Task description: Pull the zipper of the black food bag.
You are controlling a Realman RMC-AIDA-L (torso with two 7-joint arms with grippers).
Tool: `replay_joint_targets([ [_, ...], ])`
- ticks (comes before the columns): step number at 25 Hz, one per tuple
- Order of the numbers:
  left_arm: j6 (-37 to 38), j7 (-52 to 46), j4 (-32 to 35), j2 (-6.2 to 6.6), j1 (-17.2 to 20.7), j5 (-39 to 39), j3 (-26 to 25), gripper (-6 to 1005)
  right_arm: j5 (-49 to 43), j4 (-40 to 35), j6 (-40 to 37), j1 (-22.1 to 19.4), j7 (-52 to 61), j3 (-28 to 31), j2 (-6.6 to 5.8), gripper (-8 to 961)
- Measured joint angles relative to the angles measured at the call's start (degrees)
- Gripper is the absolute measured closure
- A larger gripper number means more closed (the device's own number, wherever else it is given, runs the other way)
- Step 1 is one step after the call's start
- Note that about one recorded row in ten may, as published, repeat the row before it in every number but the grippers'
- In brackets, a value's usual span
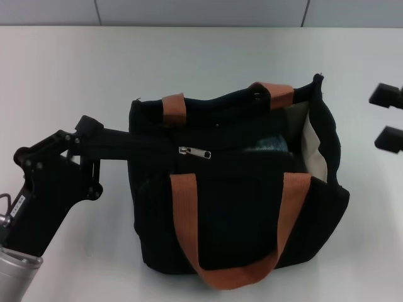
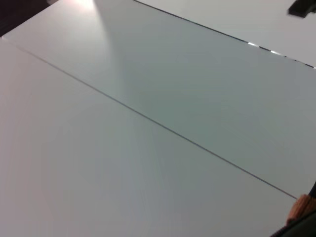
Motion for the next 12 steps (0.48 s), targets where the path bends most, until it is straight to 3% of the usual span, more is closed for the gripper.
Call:
replay_joint_targets([
  [6, 0.4, 5.3, -0.2, 0.0, -0.6, 2.0, 0.1, 982, 1.1, -13.9, 0.4, 4.4, 16.3, -9.0, 0.01, 253],
  [12, 0.8, 8.9, 0.1, 0.0, -1.0, 2.9, -0.1, 982, 1.1, -28.4, 2.9, 9.0, 33.9, -21.6, 0.07, 253],
])
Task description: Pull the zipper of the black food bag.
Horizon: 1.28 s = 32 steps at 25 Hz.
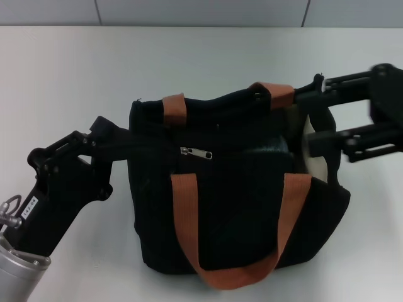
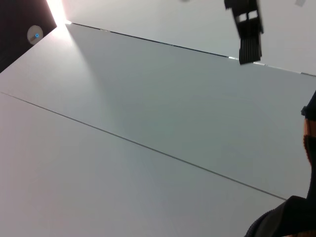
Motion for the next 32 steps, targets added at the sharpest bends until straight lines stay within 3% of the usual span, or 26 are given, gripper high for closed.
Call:
replay_joint_targets([
  [7, -2.1, 0.0, 0.6, 0.0, 0.2, -0.1, -0.3, 982, -7.6, -9.3, 8.5, 5.2, 12.8, -14.1, -0.06, 254],
  [12, -4.0, 0.3, 1.5, 0.0, 0.6, 0.1, 0.1, 982, -14.1, -8.4, 12.2, 10.1, 17.2, -20.8, -0.08, 357],
  [15, -5.7, 1.1, 1.7, 0.0, 1.4, 0.1, 0.3, 982, -14.3, -8.1, 13.8, 11.5, 18.2, -24.3, 0.02, 554],
  [21, -11.3, 5.1, 2.2, 0.0, 2.4, 0.1, 1.0, 982, -15.5, -7.9, 17.1, 12.1, 19.0, -28.8, 0.08, 627],
  [25, -13.3, 10.7, 1.3, 0.0, 2.8, -0.1, 0.9, 982, -17.0, -6.1, 20.9, 12.1, 19.0, -32.0, 0.22, 599],
  [32, -11.5, 11.4, 1.1, 0.0, 2.6, -0.5, -1.9, 981, -17.2, -3.1, 25.0, 13.8, 19.1, -37.2, 0.3, 558],
])
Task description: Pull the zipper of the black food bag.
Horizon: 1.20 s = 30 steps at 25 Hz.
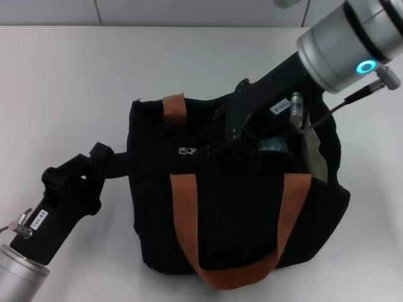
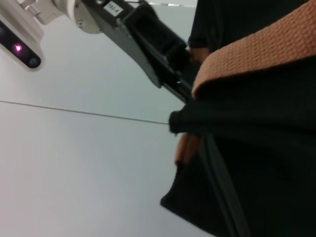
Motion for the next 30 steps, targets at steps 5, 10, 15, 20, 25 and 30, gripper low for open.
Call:
replay_joint_targets([
  [5, 1.9, 0.0, -0.2, 0.0, 0.0, 0.0, -0.6, 981, -0.4, 0.2, 3.0, 0.4, 1.1, -2.1, 0.03, 555],
  [10, 3.9, 0.0, -0.6, 0.0, 0.1, 0.0, -1.0, 981, -2.3, 1.0, 5.3, 1.1, 1.9, -4.4, 0.06, 475],
  [15, 4.7, -0.2, -0.7, 0.0, 0.0, 0.0, -1.0, 981, -2.8, 3.3, 5.8, 2.5, 2.9, -6.5, 0.12, 403],
  [20, 5.2, -0.4, -0.7, 0.0, -0.2, 0.1, -1.0, 981, -5.4, 3.5, 5.5, 3.4, 3.8, -7.8, 0.12, 483],
  [25, 5.7, -0.5, -0.9, 0.0, -0.3, 0.1, -1.0, 981, -6.5, 3.8, 5.2, 4.2, 4.1, -7.6, 0.08, 585],
  [30, 6.7, -0.5, -1.0, 0.01, -0.4, 0.0, -0.9, 981, -5.8, 3.8, 4.9, 4.4, 3.6, -4.8, -0.03, 699],
])
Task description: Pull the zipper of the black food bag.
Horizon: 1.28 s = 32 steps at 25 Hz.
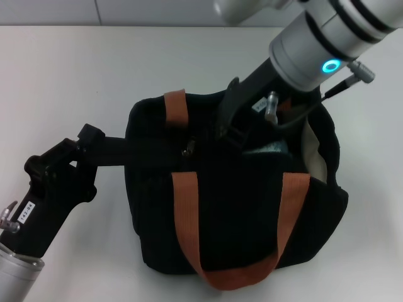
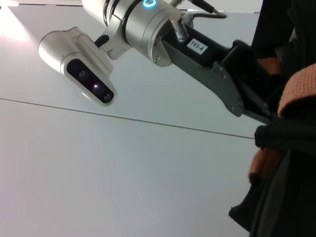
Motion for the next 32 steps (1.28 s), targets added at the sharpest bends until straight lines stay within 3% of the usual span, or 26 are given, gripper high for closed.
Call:
replay_joint_targets([
  [5, 0.2, 0.0, 0.1, 0.0, -0.3, 0.0, 0.0, 981, 3.3, 0.1, -1.4, -0.7, -3.3, 2.1, -0.09, 861],
  [10, 0.5, 0.0, -0.1, -0.01, -0.5, 0.0, 0.0, 981, 3.9, 0.1, -3.1, -0.8, -4.6, 4.6, -0.19, 954],
  [18, 0.8, 0.0, -0.4, -0.01, -0.9, 0.0, -1.6, 981, 1.4, -1.8, -7.5, 2.3, -4.7, 7.8, -0.38, 916],
  [21, 0.8, 0.0, -0.5, -0.01, -0.9, 0.0, -1.7, 981, 0.7, -3.0, -7.9, 2.7, -4.7, 7.4, -0.03, 802],
  [23, 0.8, 0.0, -0.5, -0.01, -0.9, 0.0, -1.7, 981, 1.0, -4.1, -8.0, 2.7, -4.9, 6.9, 0.05, 726],
  [32, 0.7, 0.0, -1.2, -0.01, -0.5, 0.0, -1.7, 981, -0.1, -5.9, -10.1, 2.6, -11.5, 0.9, 0.13, 651],
])
